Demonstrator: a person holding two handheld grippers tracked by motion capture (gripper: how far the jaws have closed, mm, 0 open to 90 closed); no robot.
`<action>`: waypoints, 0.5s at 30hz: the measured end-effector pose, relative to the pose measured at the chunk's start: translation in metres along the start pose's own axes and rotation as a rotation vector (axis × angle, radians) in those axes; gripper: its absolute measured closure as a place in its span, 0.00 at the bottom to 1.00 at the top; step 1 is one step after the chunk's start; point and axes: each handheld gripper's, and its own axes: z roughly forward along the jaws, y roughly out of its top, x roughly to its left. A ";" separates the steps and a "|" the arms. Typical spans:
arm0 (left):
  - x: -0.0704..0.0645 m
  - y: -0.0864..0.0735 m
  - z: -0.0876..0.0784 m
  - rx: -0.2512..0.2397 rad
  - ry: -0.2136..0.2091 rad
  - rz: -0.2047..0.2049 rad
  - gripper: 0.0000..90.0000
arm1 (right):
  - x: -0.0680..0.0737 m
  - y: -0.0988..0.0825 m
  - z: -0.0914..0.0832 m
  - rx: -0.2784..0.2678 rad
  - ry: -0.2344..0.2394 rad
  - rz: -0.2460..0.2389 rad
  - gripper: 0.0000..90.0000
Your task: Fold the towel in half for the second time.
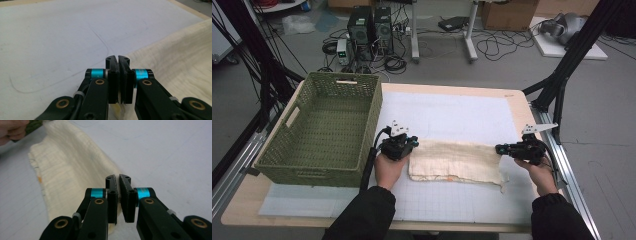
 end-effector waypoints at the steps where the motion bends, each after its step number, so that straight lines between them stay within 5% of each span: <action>1: -0.002 -0.002 -0.003 -0.004 -0.005 0.006 0.96 | 0.003 -0.001 -0.002 -0.003 0.007 -0.010 0.95; 7: -0.011 -0.010 -0.020 -0.017 -0.048 0.038 0.96 | 0.021 -0.010 -0.012 -0.031 0.049 -0.051 0.94; 15: -0.022 -0.032 -0.034 0.037 -0.090 0.075 0.95 | 0.036 -0.032 -0.014 0.001 0.085 -0.082 0.93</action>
